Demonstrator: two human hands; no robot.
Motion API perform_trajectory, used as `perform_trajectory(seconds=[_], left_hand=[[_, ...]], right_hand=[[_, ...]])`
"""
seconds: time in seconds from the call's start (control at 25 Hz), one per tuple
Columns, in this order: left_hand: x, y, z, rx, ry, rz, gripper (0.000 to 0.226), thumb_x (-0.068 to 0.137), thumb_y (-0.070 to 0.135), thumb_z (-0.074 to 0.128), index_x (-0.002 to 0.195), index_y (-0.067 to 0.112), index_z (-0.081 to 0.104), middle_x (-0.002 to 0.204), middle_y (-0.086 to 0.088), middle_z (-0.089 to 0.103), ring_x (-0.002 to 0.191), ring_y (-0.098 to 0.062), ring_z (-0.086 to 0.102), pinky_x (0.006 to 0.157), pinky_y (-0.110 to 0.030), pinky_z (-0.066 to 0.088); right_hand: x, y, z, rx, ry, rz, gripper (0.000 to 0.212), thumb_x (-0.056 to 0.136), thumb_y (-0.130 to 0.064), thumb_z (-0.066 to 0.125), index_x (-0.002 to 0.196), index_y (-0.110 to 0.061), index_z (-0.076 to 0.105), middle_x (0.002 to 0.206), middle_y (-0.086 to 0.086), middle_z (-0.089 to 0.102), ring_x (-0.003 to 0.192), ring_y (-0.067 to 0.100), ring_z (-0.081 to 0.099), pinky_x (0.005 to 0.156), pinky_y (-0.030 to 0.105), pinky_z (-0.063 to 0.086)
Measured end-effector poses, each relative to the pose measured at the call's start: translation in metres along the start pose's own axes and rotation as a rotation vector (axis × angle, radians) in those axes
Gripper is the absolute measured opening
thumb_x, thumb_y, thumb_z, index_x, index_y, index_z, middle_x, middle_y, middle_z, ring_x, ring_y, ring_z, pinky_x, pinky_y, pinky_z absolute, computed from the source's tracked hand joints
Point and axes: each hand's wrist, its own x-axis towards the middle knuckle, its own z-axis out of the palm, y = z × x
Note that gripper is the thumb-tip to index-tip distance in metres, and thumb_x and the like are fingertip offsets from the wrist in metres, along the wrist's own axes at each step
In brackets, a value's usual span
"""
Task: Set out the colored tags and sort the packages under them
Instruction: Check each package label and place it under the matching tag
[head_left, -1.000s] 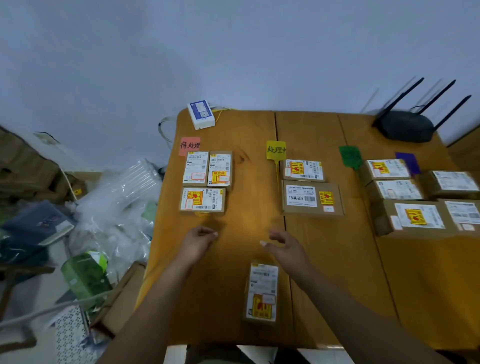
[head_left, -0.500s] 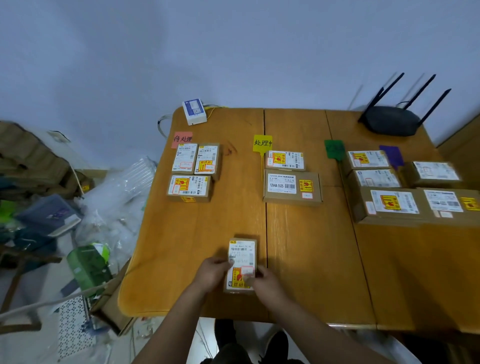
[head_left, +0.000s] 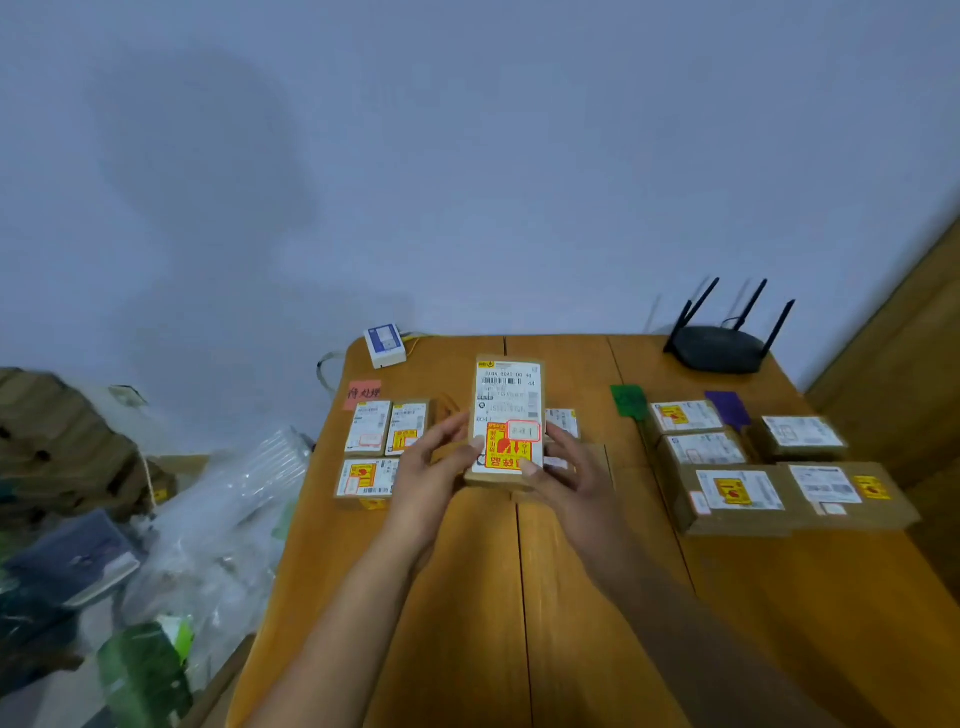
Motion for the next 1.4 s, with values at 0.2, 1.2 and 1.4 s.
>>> perform_trajectory(seconds=[0.2,1.2,1.4], left_hand=[[-0.002,0.076,0.022,-0.058,-0.087,0.213,0.046,0.097,0.018,0.072,0.142,0.021,0.064,0.128,0.000,0.077,0.117,-0.021,0.074,0.096,-0.037,0.061],[0.023,0.104,-0.028,0.124,-0.490,0.136,0.046,0.090,0.020,0.078,0.135,0.025,0.070,0.128,-0.002,0.076,0.110,-0.022,0.077,0.081,-0.026,0.062],[0.039,0.057,-0.017,0.126,-0.462,-0.054,0.041,0.087,0.028,0.078,0.128,0.024,0.074,0.127,-0.006,0.076,0.115,-0.024,0.075,0.091,-0.030,0.062]], right_hand=[[-0.004,-0.086,-0.020,0.002,-0.005,-0.217,0.060,0.101,-0.027,0.068,0.155,-0.037,0.046,0.141,-0.008,0.067,0.127,0.010,0.066,0.106,0.038,0.056],[0.012,-0.108,-0.054,0.106,0.063,-0.207,0.064,0.084,-0.045,0.075,0.144,-0.045,0.052,0.137,-0.012,0.065,0.113,0.012,0.075,0.082,0.034,0.066],[0.007,-0.057,-0.066,0.178,0.131,-0.019,0.051,0.082,-0.036,0.079,0.131,-0.032,0.068,0.123,0.007,0.076,0.108,0.024,0.078,0.086,0.044,0.066]])
